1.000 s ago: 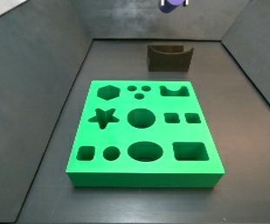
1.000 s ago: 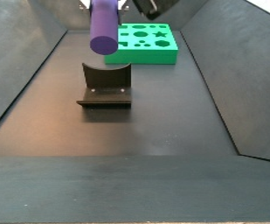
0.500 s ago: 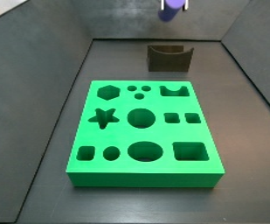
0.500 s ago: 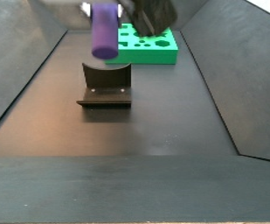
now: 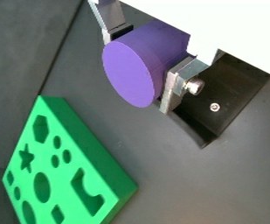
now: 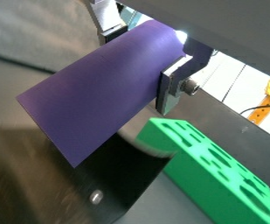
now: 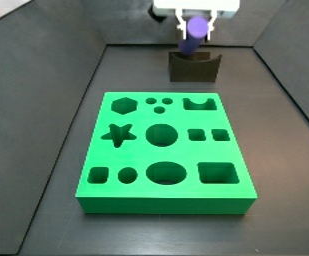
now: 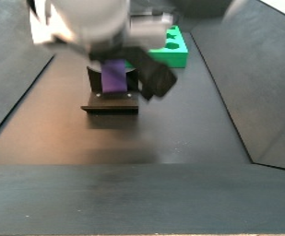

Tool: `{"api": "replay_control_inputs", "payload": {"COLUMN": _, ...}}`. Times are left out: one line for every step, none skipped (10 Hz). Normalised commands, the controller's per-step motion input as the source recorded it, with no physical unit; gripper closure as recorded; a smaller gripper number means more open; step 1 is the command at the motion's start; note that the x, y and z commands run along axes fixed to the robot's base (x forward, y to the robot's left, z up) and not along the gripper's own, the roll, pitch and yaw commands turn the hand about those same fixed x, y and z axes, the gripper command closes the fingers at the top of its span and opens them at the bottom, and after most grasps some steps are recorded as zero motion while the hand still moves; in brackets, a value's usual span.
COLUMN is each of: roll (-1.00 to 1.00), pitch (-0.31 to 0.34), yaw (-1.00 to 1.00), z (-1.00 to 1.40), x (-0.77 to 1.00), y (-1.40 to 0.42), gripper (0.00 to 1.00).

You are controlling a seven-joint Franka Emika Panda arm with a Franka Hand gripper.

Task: Pick up the round object. Move up. Place the round object on the fixture. Regrasp the round object. Move to above the board. Insert the round object.
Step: Place the round object on the fixture, then regrasp the round object.

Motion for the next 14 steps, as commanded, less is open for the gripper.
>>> {"api": "replay_control_inputs", "payload": {"roll": -0.28, "pitch": 0.107, "yaw": -0.18, "z": -1.00, "x": 0.18, "y": 0.14, "gripper": 1.00}}
{"api": "replay_control_inputs", "payload": {"roll": -0.19, "pitch": 0.054, "yaw": -0.18, "z": -0.77, "x": 0.15, "y": 0.11, "gripper": 1.00}}
{"api": "replay_control_inputs", "payload": {"roll": -0.14, "pitch": 0.001, "yaw": -0.17, "z": -0.51, "x": 0.10, "y": 0.10, "gripper": 1.00}}
{"api": "replay_control_inputs", "payload": {"roll": -0.09, "pitch": -0.039, "yaw": -0.16, "z": -0.41, "x": 0.07, "y": 0.14, "gripper": 1.00}}
{"api": "replay_control_inputs", "payload": {"roll": -0.09, "pitch": -0.039, "yaw": -0.16, "z": -0.41, "x": 0.07, "y": 0.14, "gripper": 1.00}}
{"api": "replay_control_inputs", "payload": {"roll": -0.09, "pitch": -0.050, "yaw": -0.15, "z": -0.39, "x": 0.06, "y": 0.17, "gripper": 1.00}}
{"api": "replay_control_inputs", "payload": {"roll": -0.09, "pitch": -0.054, "yaw": -0.15, "z": -0.38, "x": 0.07, "y": 0.17, "gripper": 1.00}}
{"api": "replay_control_inputs", "payload": {"roll": -0.09, "pitch": -0.059, "yaw": -0.12, "z": -0.37, "x": 0.07, "y": 0.17, "gripper": 1.00}}
{"api": "replay_control_inputs", "payload": {"roll": 0.00, "pitch": 0.000, "yaw": 0.00, "z": -0.17, "x": 0.00, "y": -0.50, "gripper": 1.00}}
{"api": "replay_control_inputs", "payload": {"roll": 0.00, "pitch": 0.000, "yaw": 0.00, "z": 0.00, "x": 0.00, "y": 0.00, "gripper": 0.00}}
{"api": "replay_control_inputs", "payload": {"roll": 0.01, "pitch": 0.021, "yaw": -0.02, "z": 1.00, "x": 0.00, "y": 0.00, "gripper": 0.00}}
{"api": "replay_control_inputs", "payload": {"roll": 0.02, "pitch": 0.024, "yaw": -0.01, "z": 1.00, "x": -0.01, "y": 0.00, "gripper": 0.00}}
{"api": "replay_control_inputs", "payload": {"roll": 0.03, "pitch": 0.024, "yaw": 0.00, "z": 1.00, "x": -0.02, "y": 0.01, "gripper": 0.00}}
{"api": "replay_control_inputs", "payload": {"roll": 0.03, "pitch": 0.022, "yaw": -0.01, "z": 1.00, "x": -0.03, "y": 0.01, "gripper": 0.00}}
